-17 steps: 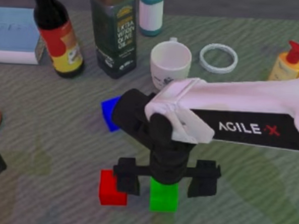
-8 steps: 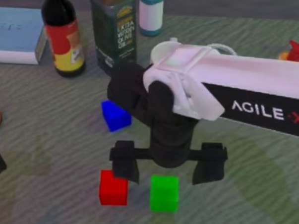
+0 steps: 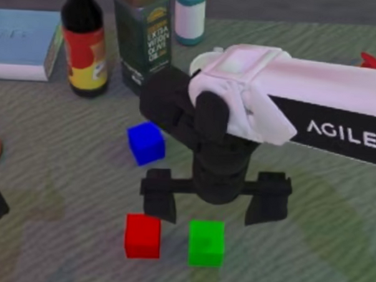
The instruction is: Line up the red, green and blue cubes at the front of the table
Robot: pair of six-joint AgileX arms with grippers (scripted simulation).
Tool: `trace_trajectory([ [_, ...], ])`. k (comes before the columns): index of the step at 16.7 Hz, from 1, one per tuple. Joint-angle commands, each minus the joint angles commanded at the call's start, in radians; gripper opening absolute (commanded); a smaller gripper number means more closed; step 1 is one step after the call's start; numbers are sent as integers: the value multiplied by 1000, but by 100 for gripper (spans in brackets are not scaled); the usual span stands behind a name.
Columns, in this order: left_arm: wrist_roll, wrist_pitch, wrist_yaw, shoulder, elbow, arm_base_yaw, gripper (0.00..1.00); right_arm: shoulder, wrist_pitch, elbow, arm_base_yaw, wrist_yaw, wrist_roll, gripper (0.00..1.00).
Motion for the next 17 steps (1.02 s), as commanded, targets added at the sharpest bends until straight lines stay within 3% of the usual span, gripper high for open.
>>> trace_trajectory([
  [5,76,-177,35,232,222,-85,100,-197,107,-160,-88,41,-106,100],
  [11,237,-574,92,778,603,-235,100,-600,304,-549,-288,97,-326,100],
  [17,405,-1002,117,1463,1042,-366,100,-1097,548,-1017,-521,102,-571,100],
])
